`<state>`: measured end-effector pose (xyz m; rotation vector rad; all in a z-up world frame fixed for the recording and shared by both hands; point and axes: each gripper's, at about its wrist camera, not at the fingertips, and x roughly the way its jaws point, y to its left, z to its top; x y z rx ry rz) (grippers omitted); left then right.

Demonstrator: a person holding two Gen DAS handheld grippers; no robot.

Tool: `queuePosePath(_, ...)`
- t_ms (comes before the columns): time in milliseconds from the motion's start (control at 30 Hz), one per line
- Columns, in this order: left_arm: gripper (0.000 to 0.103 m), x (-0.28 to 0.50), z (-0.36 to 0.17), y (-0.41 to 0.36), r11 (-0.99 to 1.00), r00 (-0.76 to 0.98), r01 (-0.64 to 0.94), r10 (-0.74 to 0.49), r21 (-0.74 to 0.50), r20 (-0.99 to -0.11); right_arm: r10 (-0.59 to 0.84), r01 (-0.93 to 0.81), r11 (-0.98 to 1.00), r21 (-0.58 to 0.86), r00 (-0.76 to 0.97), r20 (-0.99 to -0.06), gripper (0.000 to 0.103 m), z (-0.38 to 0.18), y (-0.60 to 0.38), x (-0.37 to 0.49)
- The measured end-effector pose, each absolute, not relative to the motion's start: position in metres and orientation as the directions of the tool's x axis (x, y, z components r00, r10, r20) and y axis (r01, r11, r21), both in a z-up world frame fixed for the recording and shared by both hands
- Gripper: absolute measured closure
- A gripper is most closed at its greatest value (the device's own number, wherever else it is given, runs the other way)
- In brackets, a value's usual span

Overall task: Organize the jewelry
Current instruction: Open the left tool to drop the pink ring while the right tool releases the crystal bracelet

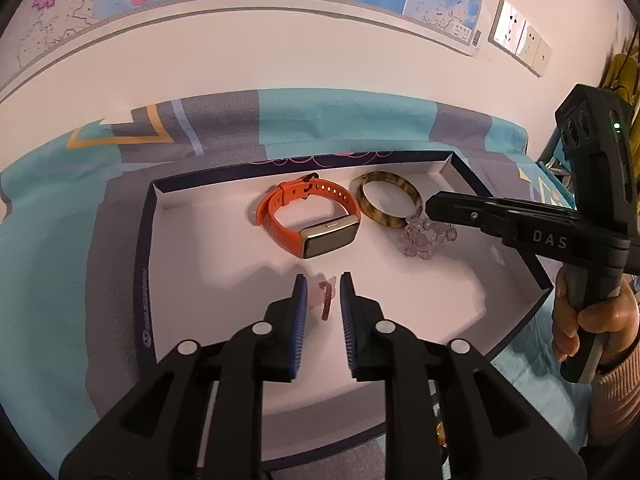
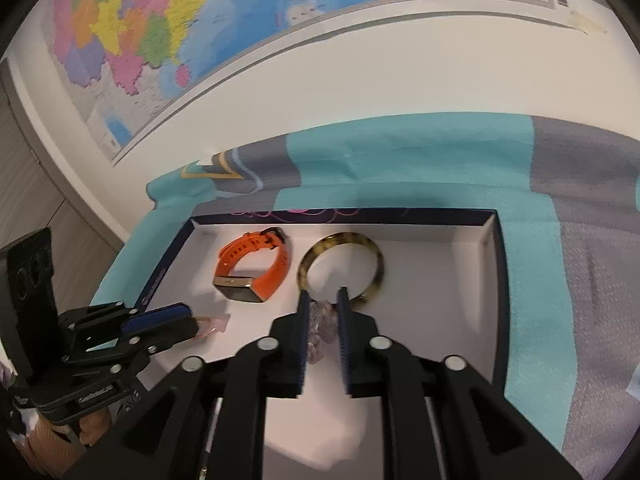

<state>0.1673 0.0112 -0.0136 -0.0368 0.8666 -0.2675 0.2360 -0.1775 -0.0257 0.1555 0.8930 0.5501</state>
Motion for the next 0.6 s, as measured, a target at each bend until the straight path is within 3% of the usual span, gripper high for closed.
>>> queuePosePath(600,0.064,0.109,0.011,0.030,0.965,0.694,0.229,-0.252,-0.125,-0.674,0.511,-0.383,0.855,0.350,0.500,-0.699,0.070,-0.030,-0.196,0.215)
